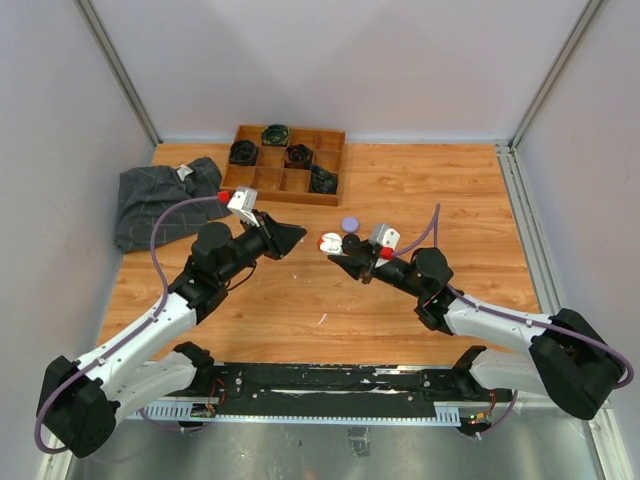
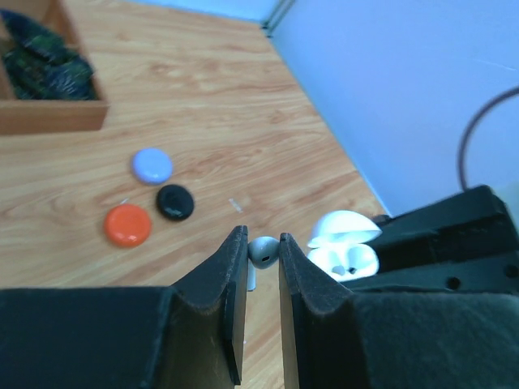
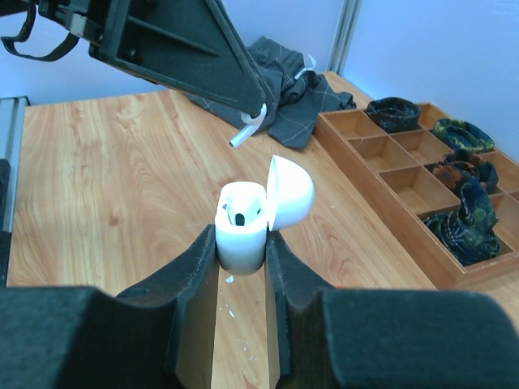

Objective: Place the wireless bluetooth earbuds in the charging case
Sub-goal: Place the earbud in the charging case, then close the charging case.

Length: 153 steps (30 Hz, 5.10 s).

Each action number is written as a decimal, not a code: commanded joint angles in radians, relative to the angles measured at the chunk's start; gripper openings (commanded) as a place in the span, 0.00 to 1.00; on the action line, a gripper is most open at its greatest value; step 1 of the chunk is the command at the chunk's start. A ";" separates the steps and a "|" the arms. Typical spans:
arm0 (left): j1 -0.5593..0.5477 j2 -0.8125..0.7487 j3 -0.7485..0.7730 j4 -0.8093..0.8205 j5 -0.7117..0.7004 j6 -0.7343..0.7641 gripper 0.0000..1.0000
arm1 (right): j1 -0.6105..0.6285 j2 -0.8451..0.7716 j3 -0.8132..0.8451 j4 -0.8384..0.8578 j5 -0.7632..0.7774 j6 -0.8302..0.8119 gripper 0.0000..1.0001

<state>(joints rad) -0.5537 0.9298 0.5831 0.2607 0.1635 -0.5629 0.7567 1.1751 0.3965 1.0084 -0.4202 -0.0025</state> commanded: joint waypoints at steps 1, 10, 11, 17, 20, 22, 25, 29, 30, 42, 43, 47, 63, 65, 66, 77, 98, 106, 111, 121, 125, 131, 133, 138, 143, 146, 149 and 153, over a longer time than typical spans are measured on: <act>-0.044 -0.047 -0.018 0.165 0.079 0.014 0.13 | -0.001 0.000 0.044 0.067 -0.043 0.045 0.01; -0.132 -0.069 -0.047 0.317 0.086 0.034 0.13 | -0.001 -0.005 0.051 0.111 -0.064 0.090 0.01; -0.140 -0.067 -0.051 0.328 0.085 0.033 0.13 | -0.001 -0.007 0.050 0.116 -0.064 0.093 0.01; -0.175 -0.045 -0.070 0.391 0.075 0.035 0.13 | -0.001 -0.029 0.047 0.126 -0.068 0.109 0.01; -0.182 -0.040 -0.074 0.408 0.070 0.041 0.12 | 0.000 -0.036 0.047 0.132 -0.070 0.116 0.01; -0.187 -0.036 -0.076 0.417 0.065 0.046 0.13 | -0.002 -0.041 0.045 0.135 -0.071 0.120 0.01; -0.191 -0.032 -0.082 0.430 0.058 0.053 0.13 | -0.001 -0.047 0.047 0.138 -0.074 0.124 0.01; -0.193 -0.028 -0.094 0.467 0.050 0.052 0.13 | -0.001 -0.051 0.049 0.138 -0.083 0.130 0.01; -0.194 -0.027 -0.096 0.475 0.048 0.051 0.12 | -0.001 -0.050 0.050 0.138 -0.083 0.131 0.01; -0.198 -0.011 -0.101 0.522 0.037 0.063 0.12 | -0.001 -0.046 0.050 0.142 -0.092 0.140 0.01; -0.198 -0.010 -0.102 0.522 0.039 0.063 0.12 | -0.001 -0.047 0.049 0.143 -0.091 0.141 0.01; -0.202 -0.005 -0.112 0.522 0.042 0.058 0.12 | 0.000 -0.052 0.048 0.144 -0.083 0.143 0.01; -0.223 0.001 -0.135 0.526 0.047 0.067 0.14 | -0.001 -0.075 0.036 0.147 -0.064 0.138 0.01; -0.226 0.001 -0.135 0.525 0.064 0.071 0.16 | -0.002 -0.079 0.033 0.147 -0.059 0.134 0.01; -0.226 0.002 -0.136 0.525 0.070 0.073 0.17 | -0.001 -0.082 0.032 0.145 -0.057 0.131 0.01; -0.233 0.029 -0.140 0.519 0.165 0.111 0.26 | -0.001 -0.101 0.019 0.132 -0.049 0.108 0.01; -0.235 -0.025 -0.088 0.352 0.046 0.135 0.52 | -0.002 -0.129 -0.002 0.106 -0.037 0.075 0.01; -0.235 -0.069 -0.055 0.250 -0.026 0.150 0.66 | -0.002 -0.132 -0.004 0.101 -0.033 0.070 0.01; -0.235 -0.047 -0.039 0.233 -0.019 0.147 0.73 | -0.003 -0.133 -0.003 0.101 -0.034 0.069 0.01; -0.230 -0.039 -0.012 0.135 -0.186 0.083 0.73 | -0.004 -0.135 -0.008 0.101 -0.034 0.067 0.01; -0.179 -0.043 -0.025 0.138 -0.146 0.031 0.73 | -0.004 -0.140 -0.013 0.098 -0.032 0.063 0.01; -0.097 -0.048 -0.037 0.158 0.038 -0.019 0.77 | -0.009 -0.141 -0.004 0.060 -0.042 0.051 0.01; -0.073 -0.052 -0.031 0.150 0.102 -0.029 0.82 | -0.015 -0.139 0.001 0.038 -0.051 0.046 0.01; -0.017 -0.047 -0.013 0.156 0.247 -0.082 0.91 | -0.023 -0.111 0.027 0.019 -0.109 0.066 0.01; 0.012 -0.005 -0.003 0.226 0.378 -0.169 0.93 | -0.024 -0.069 0.066 0.006 -0.187 0.106 0.01; 0.012 0.041 0.016 0.242 0.419 -0.193 0.93 | -0.025 -0.052 0.076 0.011 -0.206 0.122 0.01; 0.012 0.077 0.018 0.270 0.450 -0.208 0.93 | -0.025 -0.045 0.091 -0.003 -0.225 0.131 0.01; 0.012 0.109 0.010 0.352 0.512 -0.245 0.91 | -0.025 -0.030 0.117 -0.054 -0.254 0.137 0.01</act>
<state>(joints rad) -0.5491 1.0214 0.5732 0.5014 0.5777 -0.7620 0.7448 1.1339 0.4629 0.9779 -0.6224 0.1108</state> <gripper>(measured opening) 0.923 0.238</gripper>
